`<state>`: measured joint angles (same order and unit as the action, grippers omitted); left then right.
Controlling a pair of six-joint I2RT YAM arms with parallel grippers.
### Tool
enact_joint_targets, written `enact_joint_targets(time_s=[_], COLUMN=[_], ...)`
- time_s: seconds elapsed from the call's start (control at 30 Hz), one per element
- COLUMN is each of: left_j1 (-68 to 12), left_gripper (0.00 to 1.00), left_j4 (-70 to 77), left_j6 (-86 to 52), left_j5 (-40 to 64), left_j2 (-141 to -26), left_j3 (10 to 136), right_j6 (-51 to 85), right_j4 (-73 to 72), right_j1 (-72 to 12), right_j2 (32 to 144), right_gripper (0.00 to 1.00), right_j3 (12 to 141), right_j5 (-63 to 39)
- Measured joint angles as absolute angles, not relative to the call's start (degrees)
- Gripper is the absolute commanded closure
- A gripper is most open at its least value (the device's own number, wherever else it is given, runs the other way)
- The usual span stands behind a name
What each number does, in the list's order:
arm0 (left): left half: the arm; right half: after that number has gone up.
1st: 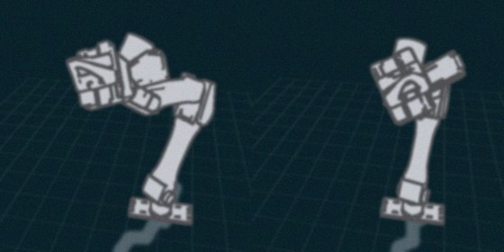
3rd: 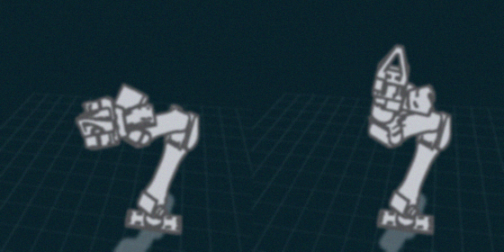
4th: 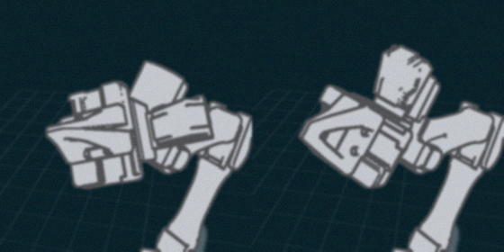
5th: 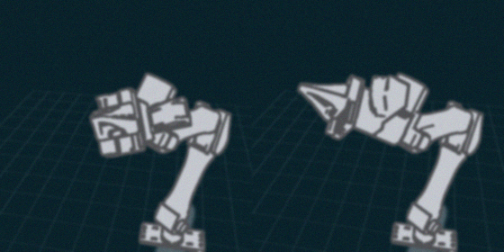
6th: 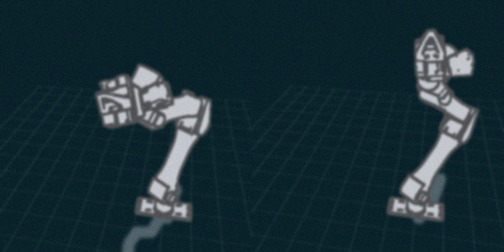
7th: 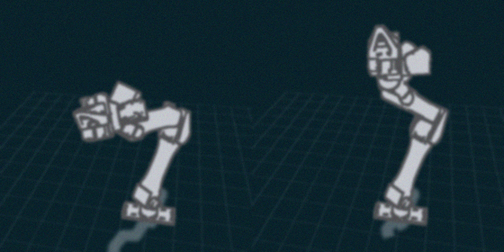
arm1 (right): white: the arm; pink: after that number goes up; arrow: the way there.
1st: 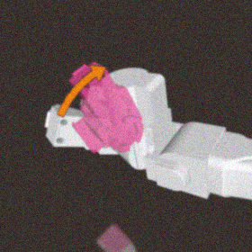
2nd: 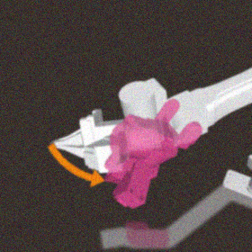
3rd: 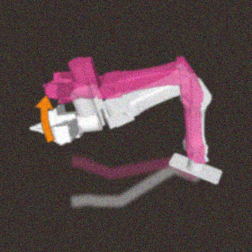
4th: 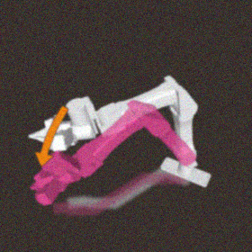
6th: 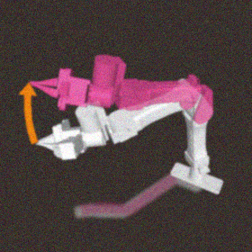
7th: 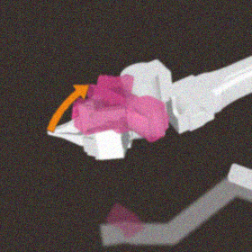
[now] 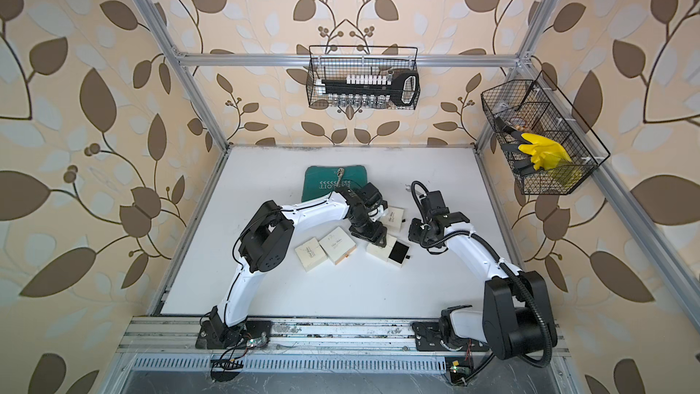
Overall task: Take out the earrings from the drawer-style jewelry box
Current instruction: Place the earring at the center of the board.
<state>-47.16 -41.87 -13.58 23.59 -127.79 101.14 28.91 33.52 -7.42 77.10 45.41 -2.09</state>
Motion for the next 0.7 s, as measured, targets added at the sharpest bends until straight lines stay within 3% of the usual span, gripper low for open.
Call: enact_joint_targets(time_s=[0.33,0.5,0.7], left_j1=[-47.1,-47.1,-47.1], left_gripper=[0.25,0.23,0.22], left_j4=[-41.9,-41.9,-41.9], left_j6=[-13.1,-12.5,-12.1], left_j5=[23.6,23.6,23.6], left_j2=[-127.8,-127.8,-127.8], left_j3=[101.1,101.1,101.1], right_j6=[29.8,30.3,30.4], right_j4=[30.1,29.8,30.2], right_j1=[-1.7,-1.4,-1.4], right_j2=[90.4,91.4,90.2], right_gripper=[0.9,0.79,0.73], right_j3=[49.7,51.0,51.0], right_j5=[-2.0,-1.4,-0.3])
